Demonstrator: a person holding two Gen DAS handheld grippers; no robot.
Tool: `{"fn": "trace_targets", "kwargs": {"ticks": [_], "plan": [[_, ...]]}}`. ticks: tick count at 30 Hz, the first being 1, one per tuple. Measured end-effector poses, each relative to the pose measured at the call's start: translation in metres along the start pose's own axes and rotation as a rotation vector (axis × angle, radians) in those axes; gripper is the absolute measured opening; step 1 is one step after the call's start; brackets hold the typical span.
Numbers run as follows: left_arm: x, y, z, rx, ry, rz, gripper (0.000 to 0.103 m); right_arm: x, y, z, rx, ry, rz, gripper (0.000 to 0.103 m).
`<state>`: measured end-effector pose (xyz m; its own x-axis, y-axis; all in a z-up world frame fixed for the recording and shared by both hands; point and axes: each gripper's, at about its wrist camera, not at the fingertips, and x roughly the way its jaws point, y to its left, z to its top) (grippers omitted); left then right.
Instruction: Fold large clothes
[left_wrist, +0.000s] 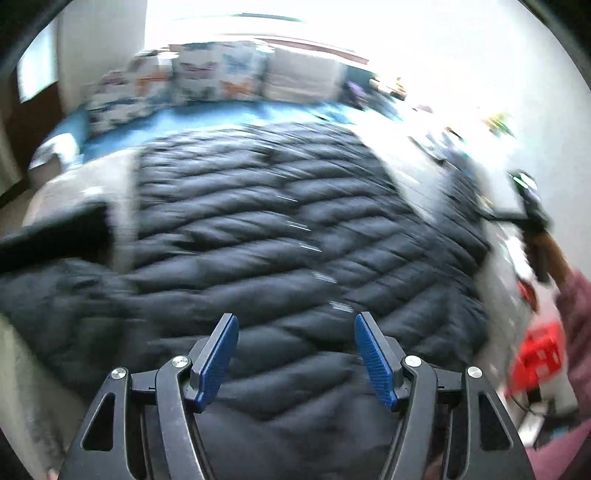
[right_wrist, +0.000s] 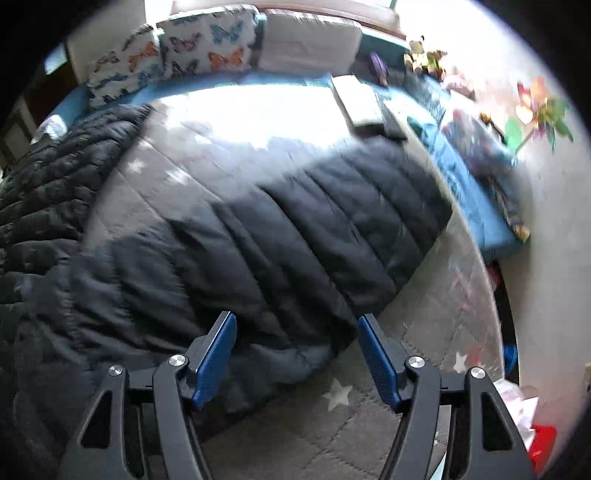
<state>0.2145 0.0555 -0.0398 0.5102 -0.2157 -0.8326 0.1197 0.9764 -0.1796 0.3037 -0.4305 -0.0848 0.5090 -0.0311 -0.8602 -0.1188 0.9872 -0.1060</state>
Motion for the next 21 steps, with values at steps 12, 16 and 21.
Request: {"fn": "trace_targets", "kwargs": {"ticks": [12, 16, 21], "plan": [[0.026, 0.190, 0.057, -0.317, 0.095, 0.072, 0.071, 0.005, 0.058, -0.001, -0.075, 0.026, 0.038, 0.074], [0.054, 0.230, 0.080, -0.377, 0.074, 0.112, 0.071, 0.000, 0.066, 0.005, -0.070, 0.019, 0.036, 0.074], [0.042, 0.299, 0.103, -0.471, -0.012, 0.360, 0.071, -0.012, 0.077, 0.004, -0.084, 0.004, 0.028, 0.074]]}}
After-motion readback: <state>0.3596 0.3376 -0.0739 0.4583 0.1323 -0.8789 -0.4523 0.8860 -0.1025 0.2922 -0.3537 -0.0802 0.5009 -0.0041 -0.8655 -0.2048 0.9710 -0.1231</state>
